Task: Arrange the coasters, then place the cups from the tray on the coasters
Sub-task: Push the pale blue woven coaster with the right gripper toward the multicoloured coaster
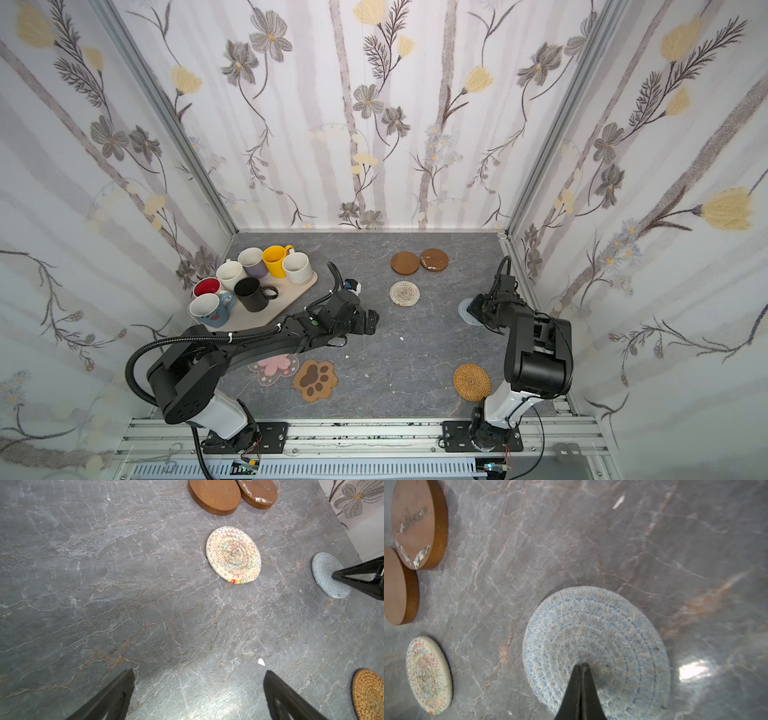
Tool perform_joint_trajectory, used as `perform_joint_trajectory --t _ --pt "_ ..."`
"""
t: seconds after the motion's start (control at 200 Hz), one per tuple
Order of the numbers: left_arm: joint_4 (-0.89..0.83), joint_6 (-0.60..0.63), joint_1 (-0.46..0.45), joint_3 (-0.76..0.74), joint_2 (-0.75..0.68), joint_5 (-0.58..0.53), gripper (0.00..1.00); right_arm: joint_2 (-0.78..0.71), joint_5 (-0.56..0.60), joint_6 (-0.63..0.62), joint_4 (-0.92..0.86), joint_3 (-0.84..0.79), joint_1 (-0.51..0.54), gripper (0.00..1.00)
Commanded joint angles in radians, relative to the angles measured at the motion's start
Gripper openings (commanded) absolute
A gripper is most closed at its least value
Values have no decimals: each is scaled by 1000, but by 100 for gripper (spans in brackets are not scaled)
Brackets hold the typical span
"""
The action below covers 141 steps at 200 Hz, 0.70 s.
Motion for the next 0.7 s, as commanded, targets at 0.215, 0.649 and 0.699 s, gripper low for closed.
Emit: perform_joint_trajectory --t 0.215,0.649,0.699 --pt "19 -8 16 -40 -49 -40 100 94 -12 -69 -135 118 83 0" --pt "18 -30 35 -133 -141 -57 100 194 33 -103 -258 319 208 0" --pt "17 -32 35 -142 -150 -57 100 207 32 -103 -264 336 216 0"
